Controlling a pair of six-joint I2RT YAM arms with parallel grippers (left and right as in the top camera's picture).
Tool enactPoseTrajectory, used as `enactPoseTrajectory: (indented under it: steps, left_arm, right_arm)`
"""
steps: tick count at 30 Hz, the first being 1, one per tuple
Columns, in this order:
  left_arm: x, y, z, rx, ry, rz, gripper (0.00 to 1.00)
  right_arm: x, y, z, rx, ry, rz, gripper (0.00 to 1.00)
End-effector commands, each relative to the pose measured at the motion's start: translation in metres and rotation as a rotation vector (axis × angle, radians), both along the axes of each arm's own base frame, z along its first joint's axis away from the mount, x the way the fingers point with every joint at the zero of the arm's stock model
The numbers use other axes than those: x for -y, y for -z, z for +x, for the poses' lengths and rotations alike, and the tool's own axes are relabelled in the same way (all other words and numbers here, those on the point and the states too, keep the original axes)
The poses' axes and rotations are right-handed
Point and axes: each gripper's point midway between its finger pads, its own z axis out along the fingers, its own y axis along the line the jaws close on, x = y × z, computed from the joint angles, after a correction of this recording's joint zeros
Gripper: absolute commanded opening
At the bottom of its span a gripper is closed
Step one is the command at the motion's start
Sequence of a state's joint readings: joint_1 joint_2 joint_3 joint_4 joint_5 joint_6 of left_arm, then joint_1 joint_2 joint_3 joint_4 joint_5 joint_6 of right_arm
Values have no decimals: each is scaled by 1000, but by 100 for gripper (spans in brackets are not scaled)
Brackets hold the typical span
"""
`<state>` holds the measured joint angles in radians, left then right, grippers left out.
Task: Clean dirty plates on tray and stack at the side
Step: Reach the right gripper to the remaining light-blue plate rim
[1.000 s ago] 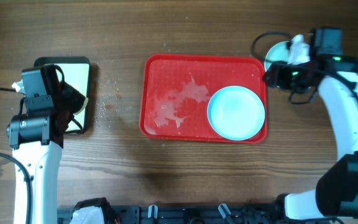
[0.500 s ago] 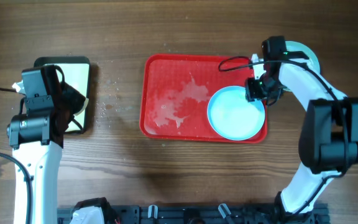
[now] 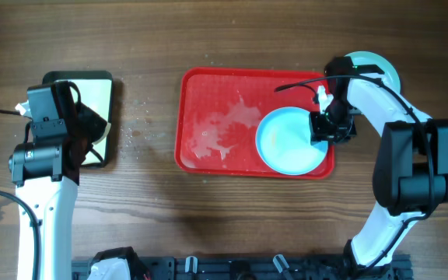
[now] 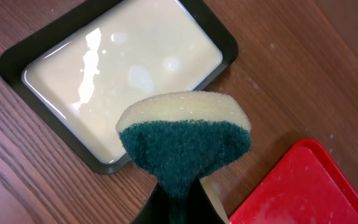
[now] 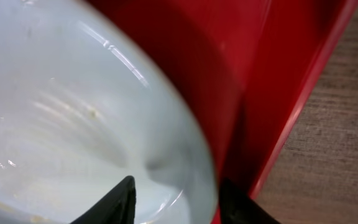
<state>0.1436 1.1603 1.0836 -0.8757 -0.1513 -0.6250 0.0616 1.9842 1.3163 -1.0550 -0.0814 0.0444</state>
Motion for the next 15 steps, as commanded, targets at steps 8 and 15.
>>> enactPoseTrajectory:
  steps: [8,15]
  left_arm:
    - [0,2,-1,-10,13,4,4]
    - [1,2,0,-6,20,-4,4]
  right_arm:
    - [3,5,7,23,38,-18,36]
    - [3,4,3,6,38,-19,23]
